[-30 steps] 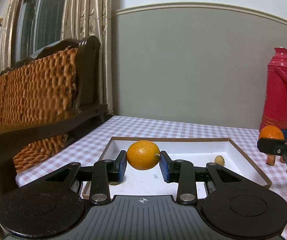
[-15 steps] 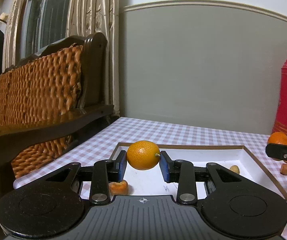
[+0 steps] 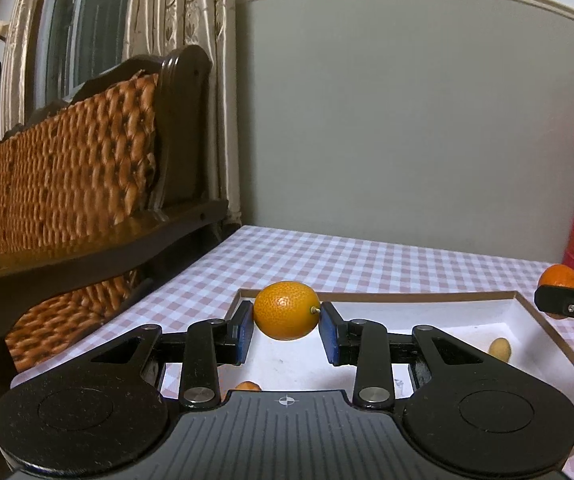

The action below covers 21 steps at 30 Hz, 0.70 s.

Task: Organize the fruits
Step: 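Carry the kumquat and mandarin over the white box with both tools, then open the left tool to drop the kumquat while the right tool releases the mandarin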

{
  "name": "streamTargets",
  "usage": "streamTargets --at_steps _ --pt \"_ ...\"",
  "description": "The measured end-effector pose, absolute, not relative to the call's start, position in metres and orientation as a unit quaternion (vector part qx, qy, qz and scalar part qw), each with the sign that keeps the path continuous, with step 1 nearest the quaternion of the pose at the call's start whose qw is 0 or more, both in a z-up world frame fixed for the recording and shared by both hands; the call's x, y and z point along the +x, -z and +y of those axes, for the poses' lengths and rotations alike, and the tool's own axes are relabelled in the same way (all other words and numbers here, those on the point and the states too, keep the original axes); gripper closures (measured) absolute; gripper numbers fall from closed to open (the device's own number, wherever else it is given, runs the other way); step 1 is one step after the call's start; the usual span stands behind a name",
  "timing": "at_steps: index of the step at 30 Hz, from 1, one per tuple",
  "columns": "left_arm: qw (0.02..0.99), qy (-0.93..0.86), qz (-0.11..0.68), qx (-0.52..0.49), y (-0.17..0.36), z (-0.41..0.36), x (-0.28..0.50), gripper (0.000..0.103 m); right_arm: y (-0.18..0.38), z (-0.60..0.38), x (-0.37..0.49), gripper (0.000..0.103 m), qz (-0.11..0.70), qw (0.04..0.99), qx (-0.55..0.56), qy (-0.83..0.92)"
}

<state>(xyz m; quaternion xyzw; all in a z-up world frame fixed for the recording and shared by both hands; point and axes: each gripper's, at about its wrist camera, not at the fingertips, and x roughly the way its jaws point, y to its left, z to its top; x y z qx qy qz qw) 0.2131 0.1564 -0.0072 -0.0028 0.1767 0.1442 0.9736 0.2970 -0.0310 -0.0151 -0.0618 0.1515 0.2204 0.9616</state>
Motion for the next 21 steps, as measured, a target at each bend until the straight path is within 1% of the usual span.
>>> streamTargets --at_steps 12,13,14,15,17,21 --pt "0.968 -0.155 0.197 -0.008 0.014 0.167 0.243 0.066 0.020 -0.027 0.326 0.071 0.167 0.959 -0.062 -0.221" --pt "0.966 -0.161 0.200 -0.008 0.015 0.168 0.245 0.060 0.020 -0.025 0.328 0.065 0.164 0.958 -0.069 -0.225" --pt "0.966 -0.169 0.195 -0.011 0.016 0.169 0.244 0.022 0.020 -0.023 0.331 0.050 0.163 0.959 -0.082 -0.218" --pt "0.968 -0.178 0.179 -0.014 0.016 0.170 0.239 0.000 0.019 -0.021 0.332 0.006 0.157 0.963 -0.092 -0.200" --pt "0.970 -0.187 0.155 -0.006 0.013 0.171 0.233 0.000 0.019 -0.025 0.326 0.006 0.114 0.972 -0.091 -0.184" --pt "0.969 -0.186 0.165 -0.019 0.013 0.178 0.232 0.000 0.018 -0.025 0.329 0.006 0.125 0.970 -0.079 -0.194"
